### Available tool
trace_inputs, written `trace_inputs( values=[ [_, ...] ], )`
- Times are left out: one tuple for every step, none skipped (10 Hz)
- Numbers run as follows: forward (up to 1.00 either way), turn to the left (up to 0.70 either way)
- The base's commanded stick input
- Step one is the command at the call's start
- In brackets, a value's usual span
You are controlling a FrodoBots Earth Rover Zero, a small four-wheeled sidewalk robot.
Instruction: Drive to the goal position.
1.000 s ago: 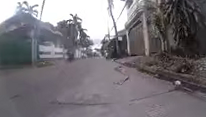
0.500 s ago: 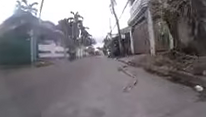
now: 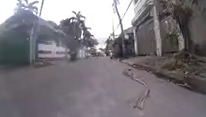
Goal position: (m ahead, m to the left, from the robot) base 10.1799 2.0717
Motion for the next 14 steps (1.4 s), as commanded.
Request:
trace_inputs(
  values=[
    [1.00,0.00],
    [1.00,0.00],
    [1.00,0.00],
    [1.00,0.00],
    [1.00,0.00],
    [1.00,0.00],
    [1.00,0.00],
    [1.00,0.00],
    [1.00,0.00],
    [1.00,0.00],
    [1.00,0.00],
    [1.00,0.00],
    [1.00,0.00],
    [1.00,0.00]
  ],
)
